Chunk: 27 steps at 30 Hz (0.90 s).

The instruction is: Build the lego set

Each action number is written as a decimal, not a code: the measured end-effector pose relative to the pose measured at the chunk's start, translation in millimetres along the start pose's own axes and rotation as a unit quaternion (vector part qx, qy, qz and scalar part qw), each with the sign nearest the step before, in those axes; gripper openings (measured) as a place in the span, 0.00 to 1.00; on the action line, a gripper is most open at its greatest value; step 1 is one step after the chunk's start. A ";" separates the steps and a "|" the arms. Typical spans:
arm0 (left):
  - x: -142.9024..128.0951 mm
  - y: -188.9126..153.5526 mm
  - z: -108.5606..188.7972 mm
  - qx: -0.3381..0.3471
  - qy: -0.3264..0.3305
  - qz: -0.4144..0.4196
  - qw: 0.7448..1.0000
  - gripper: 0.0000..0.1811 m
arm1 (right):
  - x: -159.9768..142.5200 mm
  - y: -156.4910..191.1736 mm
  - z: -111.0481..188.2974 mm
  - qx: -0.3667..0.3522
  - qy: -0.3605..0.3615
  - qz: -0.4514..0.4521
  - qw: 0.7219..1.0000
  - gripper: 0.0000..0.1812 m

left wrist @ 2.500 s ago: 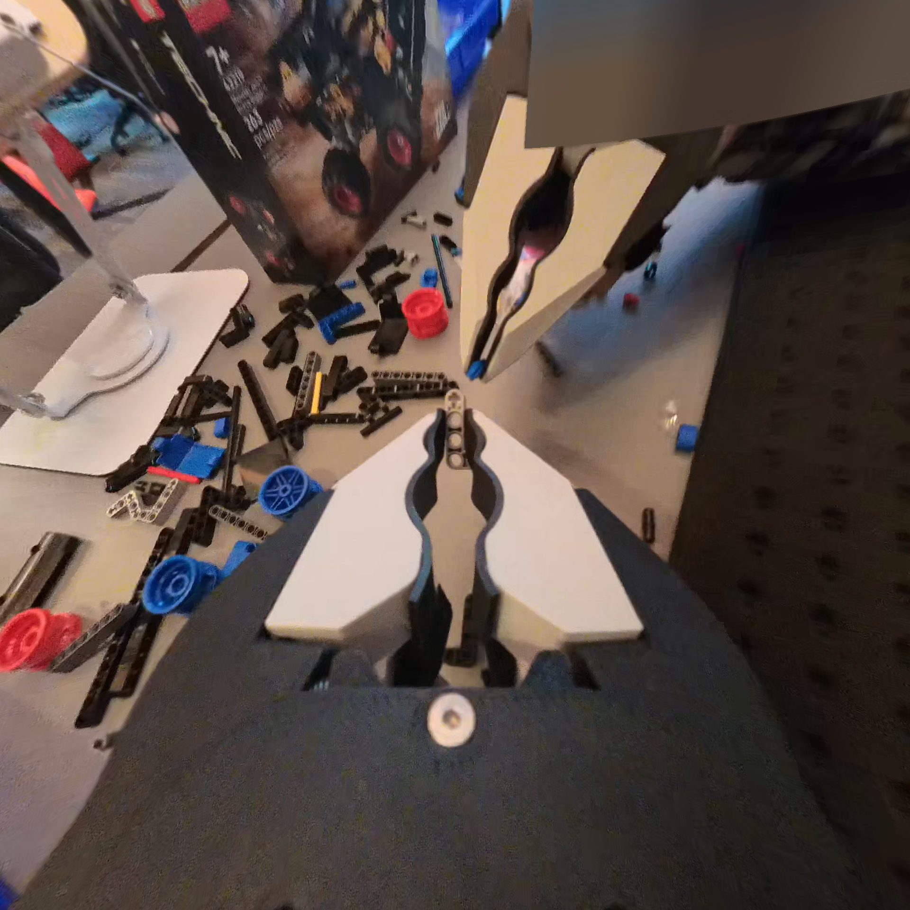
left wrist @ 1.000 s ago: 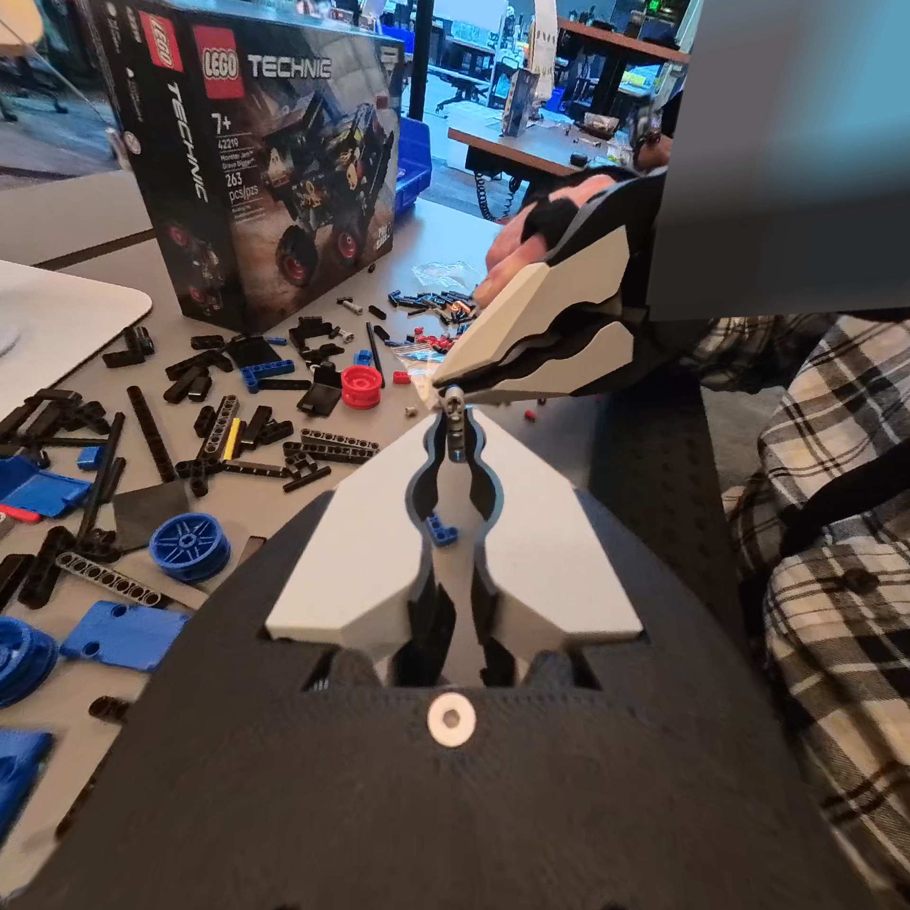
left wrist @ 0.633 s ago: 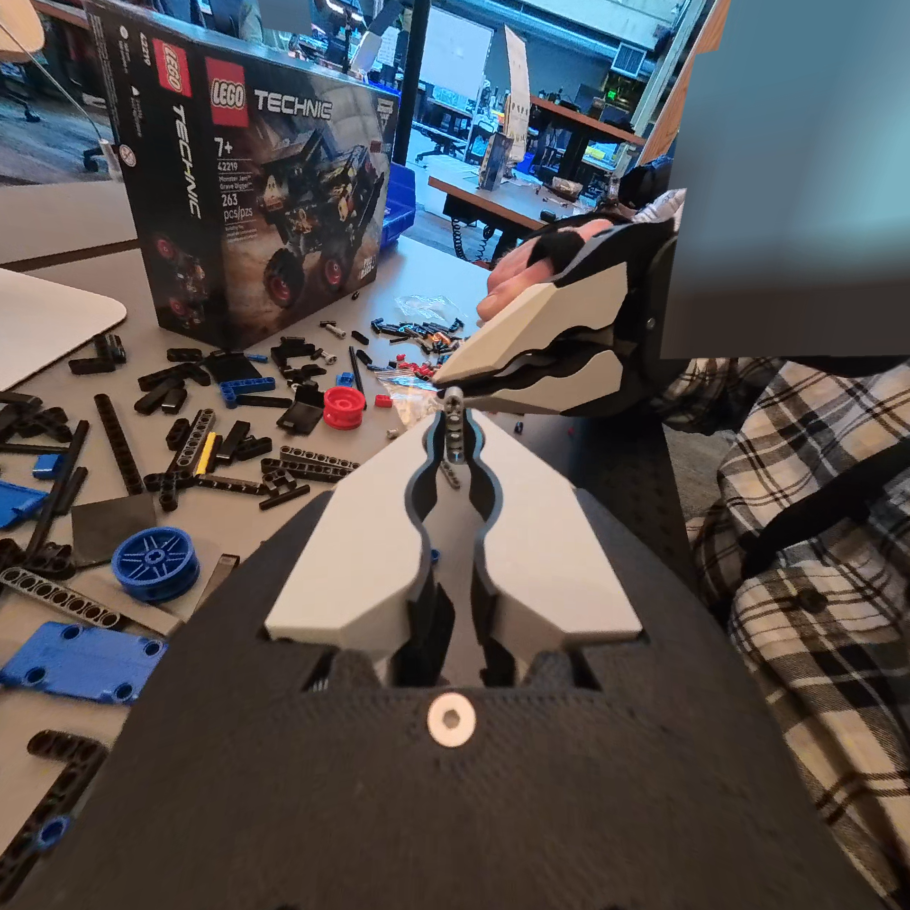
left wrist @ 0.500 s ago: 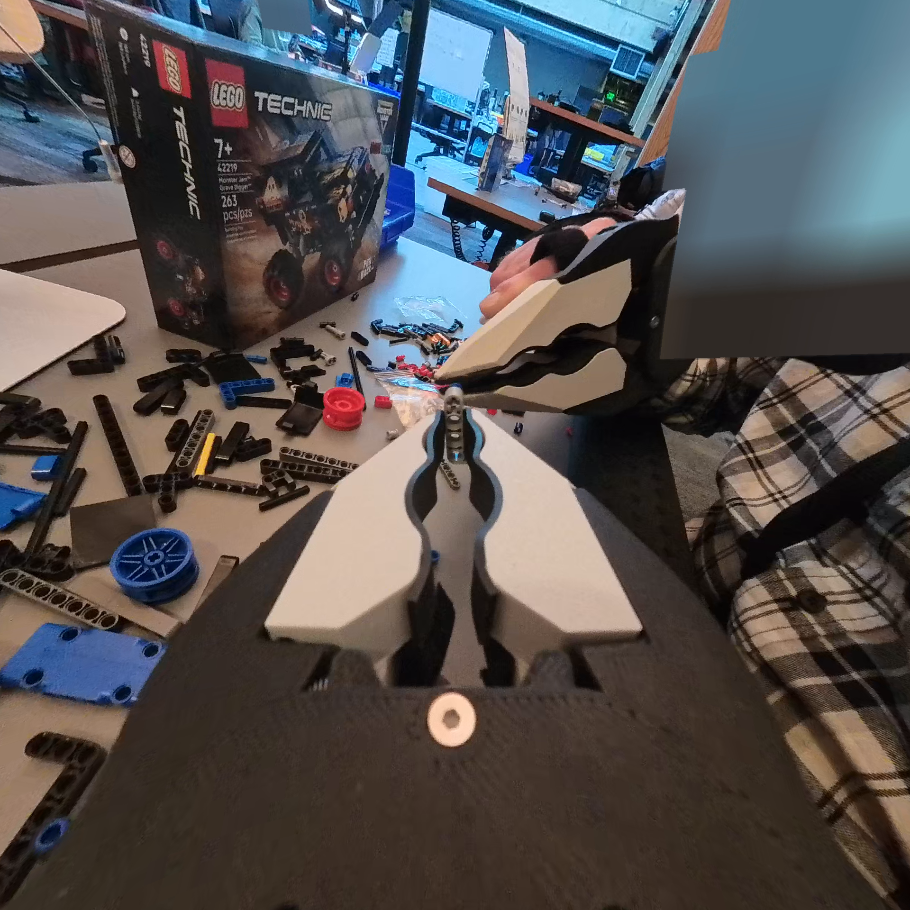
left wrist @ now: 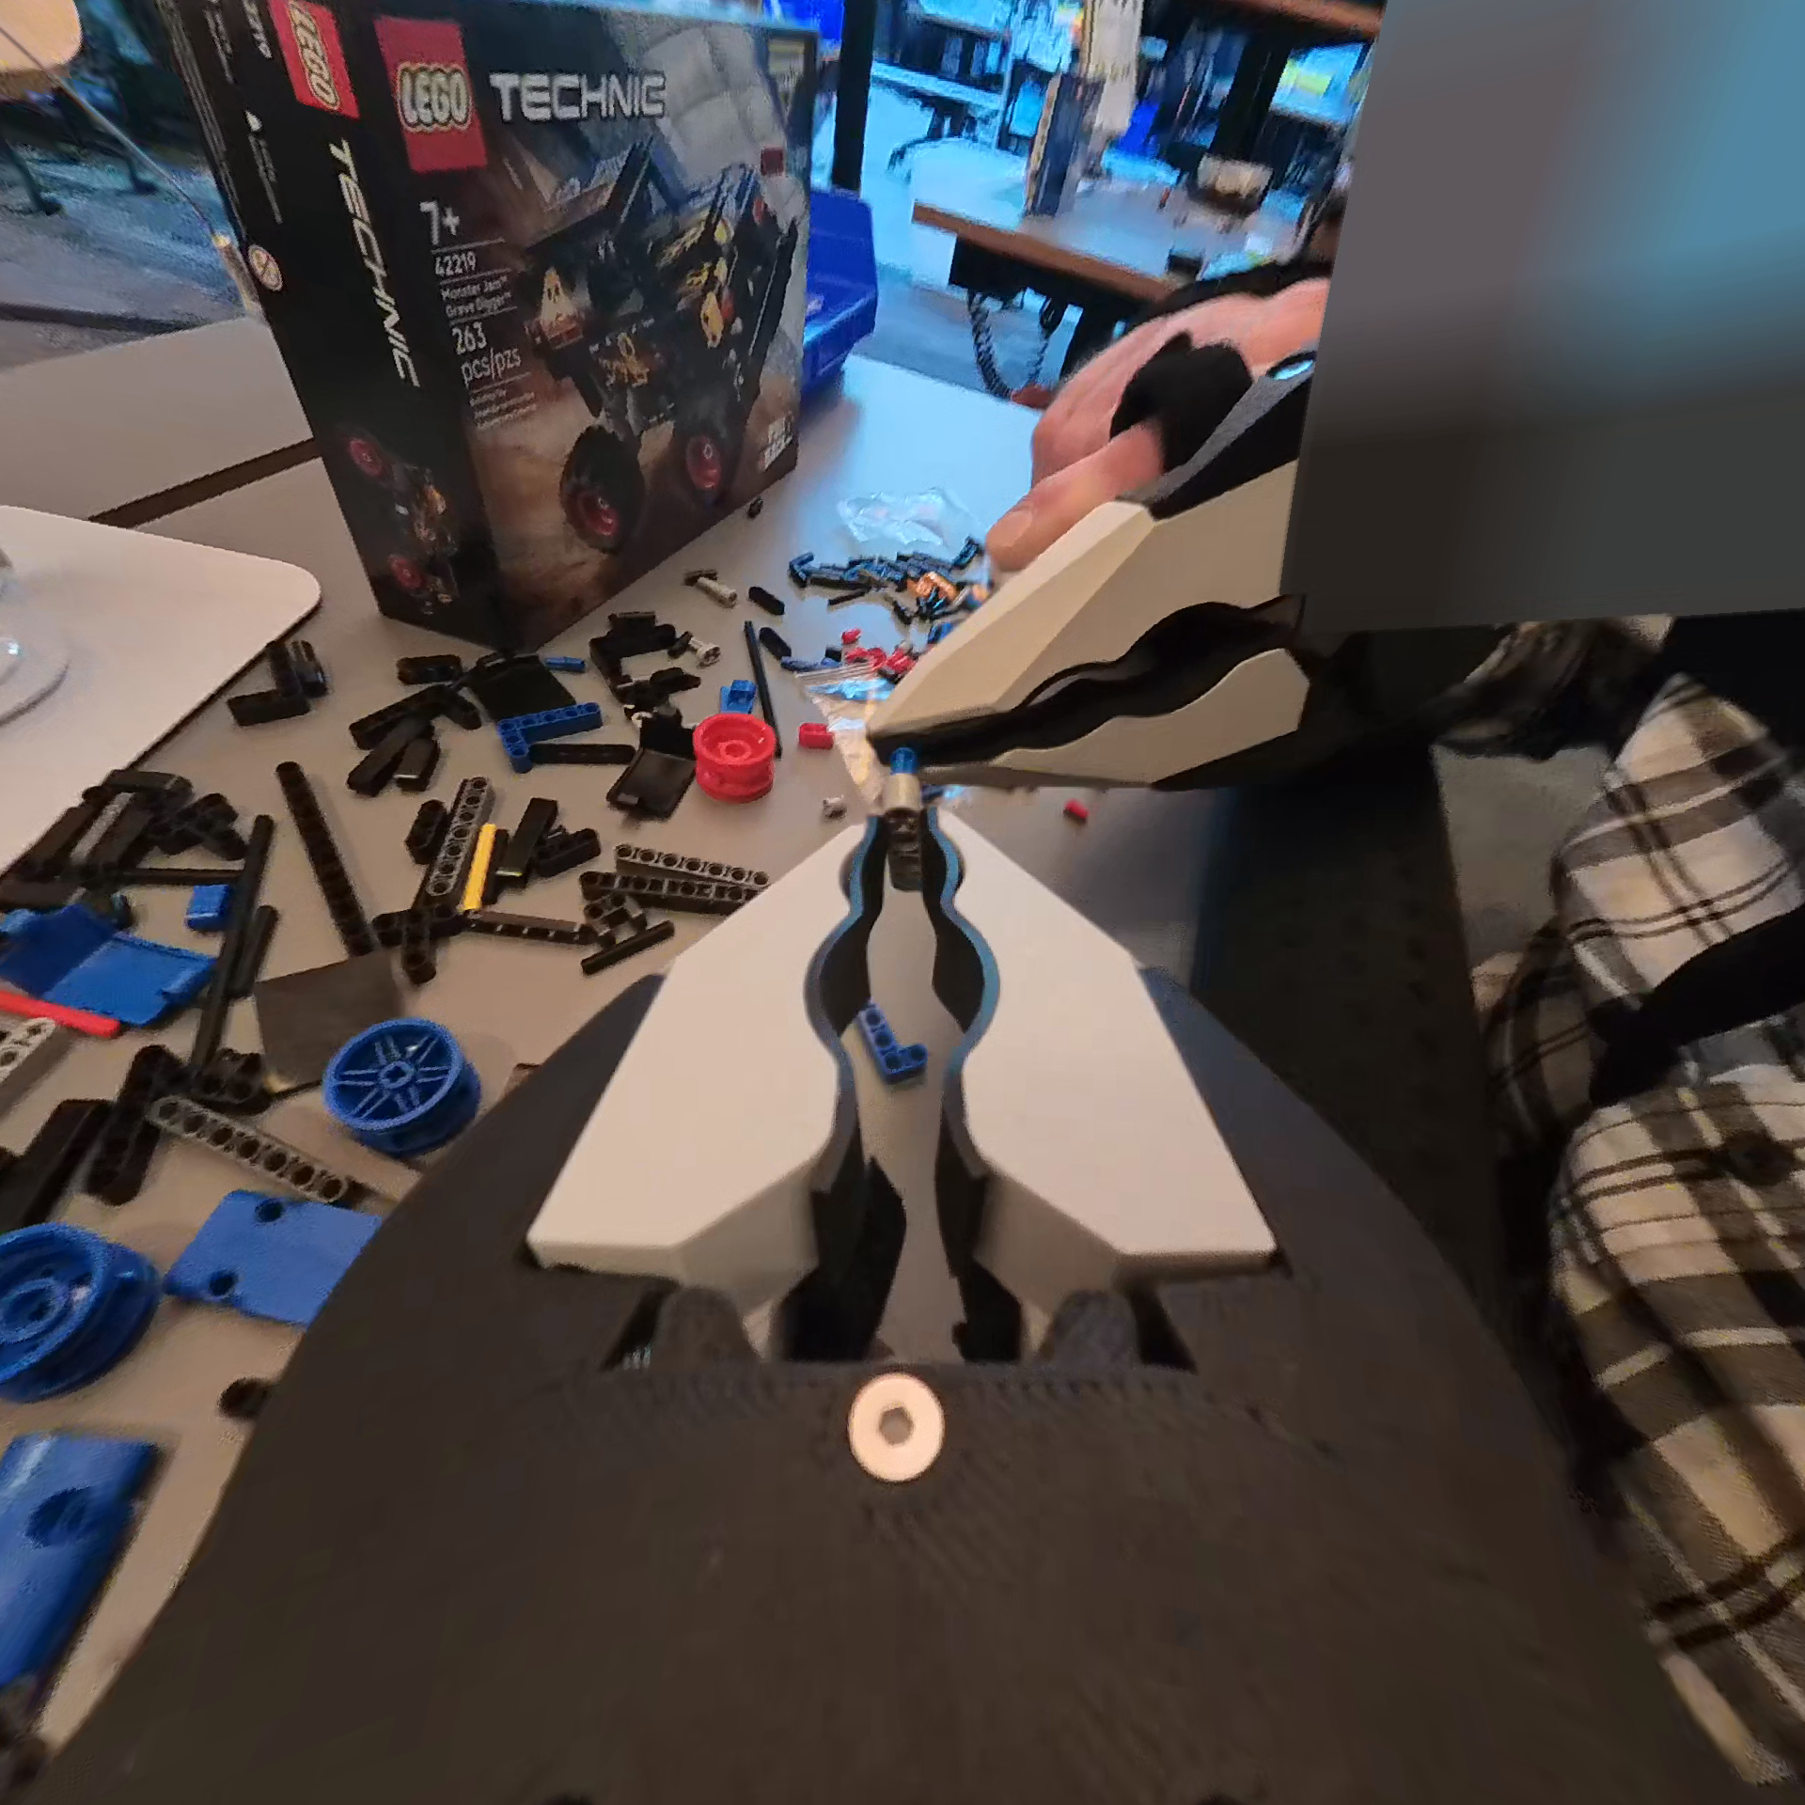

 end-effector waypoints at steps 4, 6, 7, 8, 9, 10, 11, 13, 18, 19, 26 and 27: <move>4.6 -3.8 -3.5 0.043 0.052 -0.055 0.996 0.03 | 1.8 1.8 -1.8 0.011 0.016 0.025 0.999 0.01; 5.7 -5.9 -6.3 0.067 0.087 -0.092 0.990 0.03 | 2.5 4.1 -3.7 0.022 0.025 0.039 0.999 0.01; 6.4 -6.4 -7.0 0.073 0.100 -0.106 0.987 0.03 | 1.9 5.0 -4.3 0.025 0.025 0.041 0.999 0.01; 7.5 -6.8 -8.0 0.076 0.110 -0.116 0.984 0.03 | 1.4 5.7 -4.3 0.026 0.025 0.048 0.998 0.01; 8.7 -7.3 -8.9 0.079 0.121 -0.126 0.982 0.03 | 1.5 6.1 -4.1 0.026 0.026 0.056 0.998 0.01; 9.8 -8.0 -10.1 0.083 0.135 -0.140 0.977 0.03 | 1.4 7.1 -4.1 0.026 0.026 0.065 0.997 0.01; 10.2 -8.6 -11.9 0.084 0.154 -0.152 0.973 0.03 | 0.9 8.8 -4.4 0.031 0.024 0.074 0.997 0.01; 10.9 -9.0 -15.6 0.089 0.183 -0.176 0.963 0.03 | -0.4 11.4 -5.4 0.040 0.022 0.081 0.996 0.01; 13.3 -13.3 -22.2 0.122 0.219 -0.247 0.936 0.03 | -2.0 9.5 -5.9 0.058 0.024 0.068 0.996 0.01; 12.5 -14.6 -24.5 0.132 0.230 -0.265 0.927 0.03 | -2.1 9.6 -6.4 0.065 0.024 0.064 0.996 0.01; 9.3 -19.3 -30.4 0.166 0.239 -0.337 0.896 0.02 | -9.8 5.7 -5.8 0.090 -0.014 -0.006 0.996 0.01; 9.3 -20.0 -30.0 0.163 0.234 -0.340 0.896 0.02 | -12.6 4.0 -5.0 0.096 -0.027 -0.028 0.995 0.01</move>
Point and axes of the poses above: each gripper's, where its closed fingertips meet, z back along the fingers, x out of its top, y = z × x across the jaws, the point moved 10 cm from there along z, back along the fingers, and after that the axes turned 6 degrees about z, right-handed, at the moved point
